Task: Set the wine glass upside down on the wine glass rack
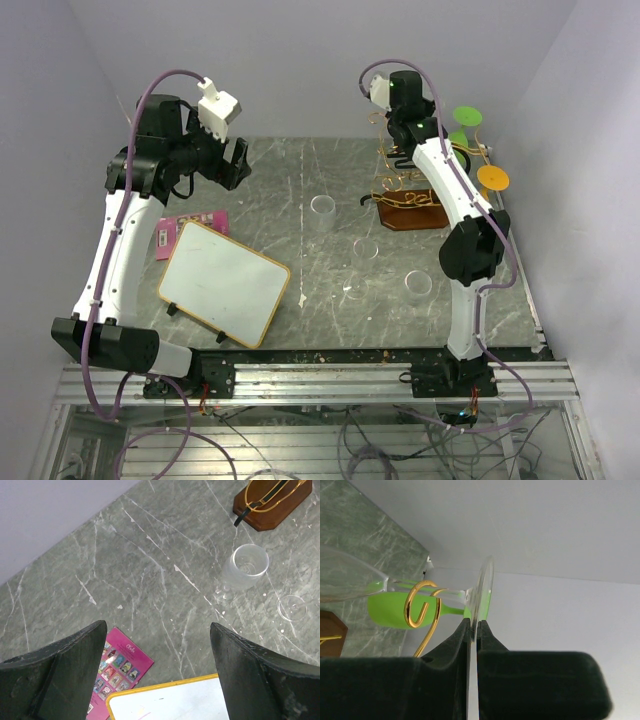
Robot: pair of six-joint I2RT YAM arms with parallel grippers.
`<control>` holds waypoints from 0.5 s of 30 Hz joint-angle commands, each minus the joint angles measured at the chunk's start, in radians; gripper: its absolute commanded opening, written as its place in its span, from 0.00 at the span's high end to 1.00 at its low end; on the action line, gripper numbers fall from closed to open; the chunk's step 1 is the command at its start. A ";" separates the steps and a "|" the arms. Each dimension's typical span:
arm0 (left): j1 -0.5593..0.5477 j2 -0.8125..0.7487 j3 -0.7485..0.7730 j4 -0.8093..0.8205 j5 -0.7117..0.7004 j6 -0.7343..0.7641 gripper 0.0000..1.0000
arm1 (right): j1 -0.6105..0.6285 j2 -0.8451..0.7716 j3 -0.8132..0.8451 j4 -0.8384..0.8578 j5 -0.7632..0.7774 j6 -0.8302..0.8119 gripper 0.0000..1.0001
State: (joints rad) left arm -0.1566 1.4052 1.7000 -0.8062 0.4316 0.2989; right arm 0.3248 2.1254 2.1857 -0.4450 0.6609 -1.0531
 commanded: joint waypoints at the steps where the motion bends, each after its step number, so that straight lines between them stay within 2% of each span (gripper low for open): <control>1: 0.012 -0.003 -0.009 0.015 0.019 0.003 0.05 | 0.009 -0.019 -0.001 0.029 -0.014 0.022 1.00; 15: 0.012 -0.004 -0.017 0.021 0.021 0.002 0.05 | 0.015 -0.073 -0.080 0.013 -0.012 0.047 1.00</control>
State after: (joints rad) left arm -0.1532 1.4052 1.6897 -0.8051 0.4316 0.2989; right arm 0.3355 2.1155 2.1174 -0.4541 0.6483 -1.0279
